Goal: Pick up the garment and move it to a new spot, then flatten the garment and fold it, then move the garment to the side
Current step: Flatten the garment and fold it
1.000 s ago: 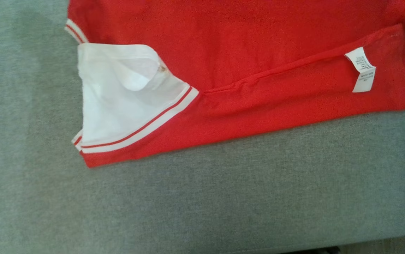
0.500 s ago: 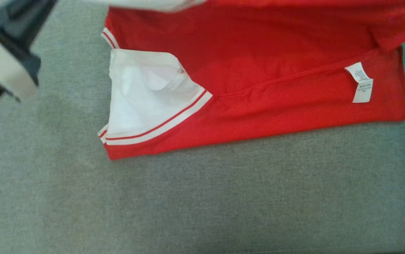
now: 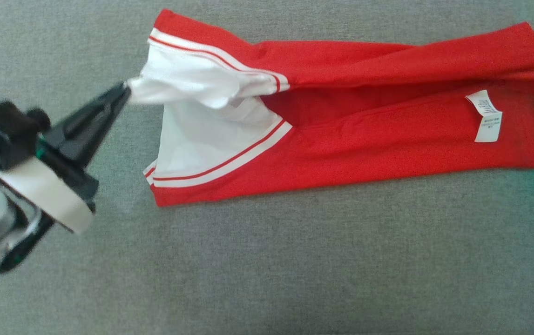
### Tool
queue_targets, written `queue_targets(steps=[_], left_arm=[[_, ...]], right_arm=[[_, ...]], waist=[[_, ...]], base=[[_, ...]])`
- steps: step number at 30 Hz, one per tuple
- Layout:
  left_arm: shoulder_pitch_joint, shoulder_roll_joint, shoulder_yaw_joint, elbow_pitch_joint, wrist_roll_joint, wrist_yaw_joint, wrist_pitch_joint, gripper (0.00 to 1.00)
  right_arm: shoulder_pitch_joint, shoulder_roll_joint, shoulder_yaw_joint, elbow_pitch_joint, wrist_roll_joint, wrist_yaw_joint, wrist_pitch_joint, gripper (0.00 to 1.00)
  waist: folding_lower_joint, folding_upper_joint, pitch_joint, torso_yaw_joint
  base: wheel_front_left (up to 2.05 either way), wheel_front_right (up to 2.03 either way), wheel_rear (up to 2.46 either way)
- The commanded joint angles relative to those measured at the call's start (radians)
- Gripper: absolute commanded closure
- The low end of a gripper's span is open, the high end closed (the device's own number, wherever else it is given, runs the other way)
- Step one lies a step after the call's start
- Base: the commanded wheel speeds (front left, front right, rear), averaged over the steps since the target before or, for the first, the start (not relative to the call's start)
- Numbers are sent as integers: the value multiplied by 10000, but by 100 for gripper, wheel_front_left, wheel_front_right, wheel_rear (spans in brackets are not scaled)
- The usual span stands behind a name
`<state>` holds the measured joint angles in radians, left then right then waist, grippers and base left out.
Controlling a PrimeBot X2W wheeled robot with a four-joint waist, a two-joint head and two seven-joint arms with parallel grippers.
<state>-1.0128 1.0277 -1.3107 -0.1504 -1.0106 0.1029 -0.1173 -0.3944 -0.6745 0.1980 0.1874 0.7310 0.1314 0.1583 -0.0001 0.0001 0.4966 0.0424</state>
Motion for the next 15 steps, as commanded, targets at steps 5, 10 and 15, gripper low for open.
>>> queue_targets(steps=[5, 10, 15], left_arm=[[640, 348, 406, -312, 259, 448, -380, 100], [1097, -117, 437, -48, 329, 944, -852, 37], [1639, -726, 988, 299, 502, 2112, -1353, 0]], right_arm=[[890, -62, -309, -544, -267, -7, 122, 100], [1081, 395, -500, -440, -489, -7, -91, 0], [1457, 924, -1037, -265, -910, -7, -758, 0]], waist=[[1, -1, 75, 57], [1, -1, 36, 73], [1, -1, -248, 123]], base=[[0, 0, 0], [0, 0, 0], [0, 0, 0]])
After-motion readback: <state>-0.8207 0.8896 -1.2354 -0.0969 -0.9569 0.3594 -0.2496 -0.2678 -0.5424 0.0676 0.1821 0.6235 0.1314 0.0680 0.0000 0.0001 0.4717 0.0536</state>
